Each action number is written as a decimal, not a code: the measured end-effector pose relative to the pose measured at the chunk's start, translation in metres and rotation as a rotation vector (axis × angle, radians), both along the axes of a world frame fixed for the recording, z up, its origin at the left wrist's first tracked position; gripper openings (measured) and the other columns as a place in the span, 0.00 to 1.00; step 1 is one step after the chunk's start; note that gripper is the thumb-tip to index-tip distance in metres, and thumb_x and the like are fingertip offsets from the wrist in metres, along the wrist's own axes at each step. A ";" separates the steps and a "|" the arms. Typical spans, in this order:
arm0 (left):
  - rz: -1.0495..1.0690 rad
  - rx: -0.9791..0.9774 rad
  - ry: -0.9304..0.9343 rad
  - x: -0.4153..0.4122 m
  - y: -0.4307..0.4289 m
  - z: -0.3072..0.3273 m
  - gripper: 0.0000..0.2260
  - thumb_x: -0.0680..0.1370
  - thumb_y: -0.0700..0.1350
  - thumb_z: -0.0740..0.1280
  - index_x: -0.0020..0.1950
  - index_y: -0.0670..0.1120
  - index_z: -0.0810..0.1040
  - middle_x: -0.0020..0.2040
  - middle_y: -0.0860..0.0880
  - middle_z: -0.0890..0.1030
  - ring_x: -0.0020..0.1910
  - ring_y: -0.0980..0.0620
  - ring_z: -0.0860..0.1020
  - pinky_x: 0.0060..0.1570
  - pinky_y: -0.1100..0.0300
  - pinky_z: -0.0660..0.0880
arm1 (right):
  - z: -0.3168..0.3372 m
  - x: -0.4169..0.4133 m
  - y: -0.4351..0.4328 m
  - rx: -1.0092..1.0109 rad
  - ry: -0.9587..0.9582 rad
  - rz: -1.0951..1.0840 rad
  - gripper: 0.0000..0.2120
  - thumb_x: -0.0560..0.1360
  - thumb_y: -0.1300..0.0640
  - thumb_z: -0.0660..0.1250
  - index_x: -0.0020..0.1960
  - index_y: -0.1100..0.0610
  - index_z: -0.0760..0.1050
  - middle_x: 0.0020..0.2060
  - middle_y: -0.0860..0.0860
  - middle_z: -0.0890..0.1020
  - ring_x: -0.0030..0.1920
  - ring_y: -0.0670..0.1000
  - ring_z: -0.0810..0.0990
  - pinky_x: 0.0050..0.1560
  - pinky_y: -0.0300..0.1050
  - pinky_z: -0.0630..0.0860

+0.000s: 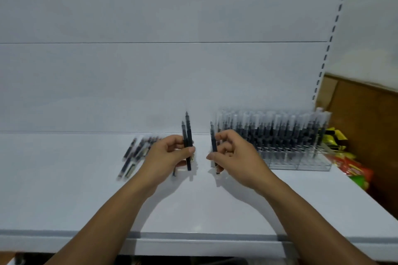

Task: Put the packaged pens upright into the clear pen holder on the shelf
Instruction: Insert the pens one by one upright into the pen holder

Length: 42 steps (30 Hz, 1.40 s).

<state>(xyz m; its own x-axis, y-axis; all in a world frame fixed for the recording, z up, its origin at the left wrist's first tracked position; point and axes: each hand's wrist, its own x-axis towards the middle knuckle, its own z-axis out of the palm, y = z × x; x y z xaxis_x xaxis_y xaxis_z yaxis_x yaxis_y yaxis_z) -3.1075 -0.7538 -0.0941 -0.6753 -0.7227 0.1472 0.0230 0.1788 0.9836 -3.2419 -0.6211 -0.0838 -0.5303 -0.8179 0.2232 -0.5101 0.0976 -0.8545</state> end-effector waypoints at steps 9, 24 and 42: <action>-0.205 -0.014 0.039 -0.082 0.065 -0.020 0.10 0.74 0.41 0.73 0.54 0.42 0.80 0.51 0.38 0.82 0.48 0.46 0.83 0.49 0.55 0.81 | 0.005 -0.059 0.081 -0.196 -0.077 -0.277 0.05 0.78 0.57 0.67 0.51 0.58 0.76 0.39 0.52 0.84 0.32 0.45 0.79 0.31 0.33 0.72; -0.356 0.208 0.160 -0.150 0.127 -0.044 0.07 0.72 0.34 0.72 0.45 0.46 0.83 0.42 0.42 0.80 0.43 0.41 0.78 0.52 0.38 0.78 | 0.016 -0.155 0.127 -0.253 0.213 -0.624 0.04 0.76 0.54 0.69 0.51 0.52 0.80 0.42 0.45 0.82 0.46 0.47 0.80 0.50 0.50 0.81; -0.380 0.207 0.210 -0.149 0.127 -0.045 0.09 0.73 0.33 0.72 0.46 0.47 0.84 0.44 0.39 0.79 0.43 0.41 0.76 0.49 0.46 0.80 | -0.003 -0.172 0.098 0.235 0.394 -0.494 0.04 0.75 0.52 0.72 0.47 0.51 0.78 0.40 0.46 0.80 0.43 0.49 0.79 0.46 0.50 0.79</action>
